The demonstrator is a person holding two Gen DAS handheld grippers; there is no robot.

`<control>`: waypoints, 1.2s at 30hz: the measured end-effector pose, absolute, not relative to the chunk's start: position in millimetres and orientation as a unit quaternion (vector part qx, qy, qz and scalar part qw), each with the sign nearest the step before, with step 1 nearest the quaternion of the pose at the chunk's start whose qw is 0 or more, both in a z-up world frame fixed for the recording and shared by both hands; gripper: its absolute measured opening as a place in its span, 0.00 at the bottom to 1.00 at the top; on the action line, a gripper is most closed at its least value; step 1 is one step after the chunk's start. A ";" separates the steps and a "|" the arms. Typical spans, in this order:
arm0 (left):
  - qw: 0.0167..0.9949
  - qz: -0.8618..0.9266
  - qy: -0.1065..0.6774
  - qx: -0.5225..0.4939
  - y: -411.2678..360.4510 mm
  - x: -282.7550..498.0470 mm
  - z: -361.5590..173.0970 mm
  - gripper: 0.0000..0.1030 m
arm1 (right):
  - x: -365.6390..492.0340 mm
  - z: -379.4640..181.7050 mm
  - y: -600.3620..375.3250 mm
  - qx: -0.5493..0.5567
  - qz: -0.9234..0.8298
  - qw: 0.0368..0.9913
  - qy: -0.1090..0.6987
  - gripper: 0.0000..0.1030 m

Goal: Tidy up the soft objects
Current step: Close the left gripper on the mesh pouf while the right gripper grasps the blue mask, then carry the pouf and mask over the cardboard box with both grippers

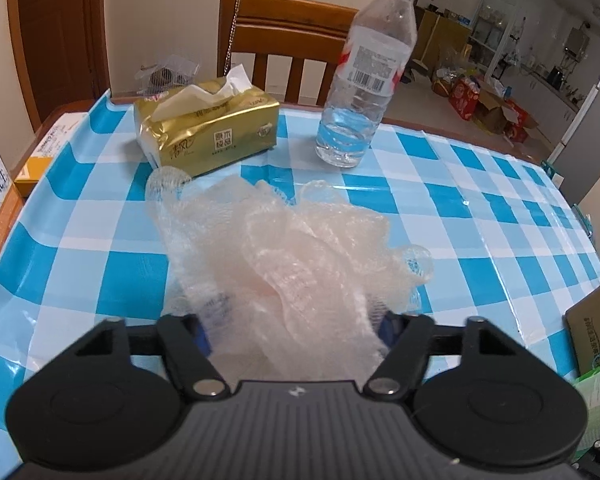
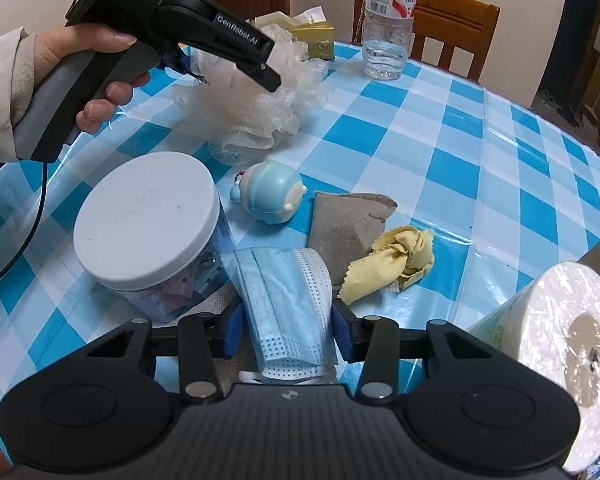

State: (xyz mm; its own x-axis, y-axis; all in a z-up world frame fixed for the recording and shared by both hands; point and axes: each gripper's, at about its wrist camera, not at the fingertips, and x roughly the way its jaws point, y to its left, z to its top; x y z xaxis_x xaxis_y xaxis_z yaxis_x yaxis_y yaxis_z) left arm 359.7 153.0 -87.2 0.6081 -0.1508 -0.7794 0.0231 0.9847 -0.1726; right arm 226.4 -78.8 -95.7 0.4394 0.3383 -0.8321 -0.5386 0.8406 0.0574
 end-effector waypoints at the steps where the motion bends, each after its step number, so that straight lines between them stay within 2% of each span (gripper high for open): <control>1: 0.895 -0.049 0.438 -0.071 153.3 358.5 -86.2 0.53 | 226.1 -94.5 -79.3 -0.109 0.260 0.842 0.459 0.48; 5: 0.900 -0.052 0.428 -0.061 152.6 354.2 -79.6 0.36 | 223.2 -89.6 -81.4 -0.107 0.258 0.846 0.455 0.48; 10: 0.903 -0.059 0.423 -0.043 150.9 349.3 -69.5 0.27 | 219.3 -84.8 -82.8 -0.107 0.259 0.848 0.451 0.48; 23: 0.902 -0.079 0.424 0.001 155.4 328.2 -38.7 0.19 | 205.8 -65.1 -89.1 -0.107 0.257 0.855 0.438 0.48; 36: 0.894 -0.125 0.428 0.045 157.4 276.6 3.4 0.17 | 164.0 -35.0 -94.0 -0.122 0.238 0.864 0.427 0.48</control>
